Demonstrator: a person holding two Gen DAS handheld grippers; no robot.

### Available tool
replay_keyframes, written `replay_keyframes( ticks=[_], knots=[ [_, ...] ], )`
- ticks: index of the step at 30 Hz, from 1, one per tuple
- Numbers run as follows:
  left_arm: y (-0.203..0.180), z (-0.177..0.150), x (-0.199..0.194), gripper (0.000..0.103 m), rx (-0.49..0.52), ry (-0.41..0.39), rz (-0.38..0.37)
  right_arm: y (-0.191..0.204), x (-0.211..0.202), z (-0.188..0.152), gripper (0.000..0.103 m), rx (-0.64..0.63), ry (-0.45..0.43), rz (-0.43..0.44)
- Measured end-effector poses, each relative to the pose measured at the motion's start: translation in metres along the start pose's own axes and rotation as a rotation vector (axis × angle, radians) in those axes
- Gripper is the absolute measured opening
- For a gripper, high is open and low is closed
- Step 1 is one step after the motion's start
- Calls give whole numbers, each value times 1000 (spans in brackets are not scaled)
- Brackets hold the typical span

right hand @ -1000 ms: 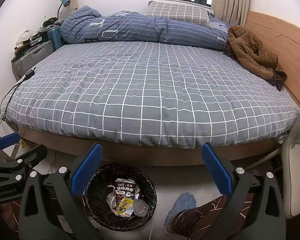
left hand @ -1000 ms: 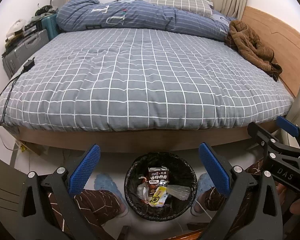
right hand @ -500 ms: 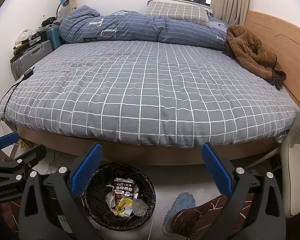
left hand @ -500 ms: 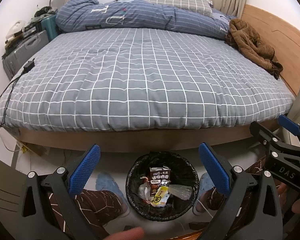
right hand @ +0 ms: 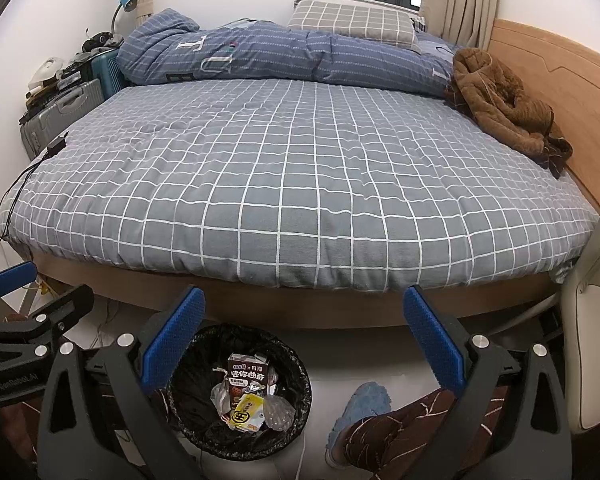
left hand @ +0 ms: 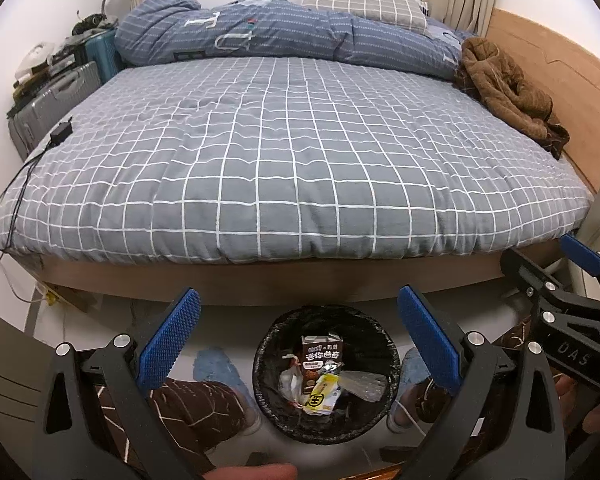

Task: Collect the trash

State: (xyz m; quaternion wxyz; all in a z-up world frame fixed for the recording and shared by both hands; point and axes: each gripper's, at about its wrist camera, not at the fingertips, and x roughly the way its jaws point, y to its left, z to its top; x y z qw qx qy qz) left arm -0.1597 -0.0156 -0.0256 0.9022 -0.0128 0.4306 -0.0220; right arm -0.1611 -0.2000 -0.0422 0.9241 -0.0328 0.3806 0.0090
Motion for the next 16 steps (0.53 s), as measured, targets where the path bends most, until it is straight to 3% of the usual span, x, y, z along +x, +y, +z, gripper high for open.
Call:
replay_keyframes(
  ticks=[16],
  knots=[
    [3, -2, -1, 97, -5, 9, -15, 6, -3, -1, 95, 0, -5, 14]
  ],
)
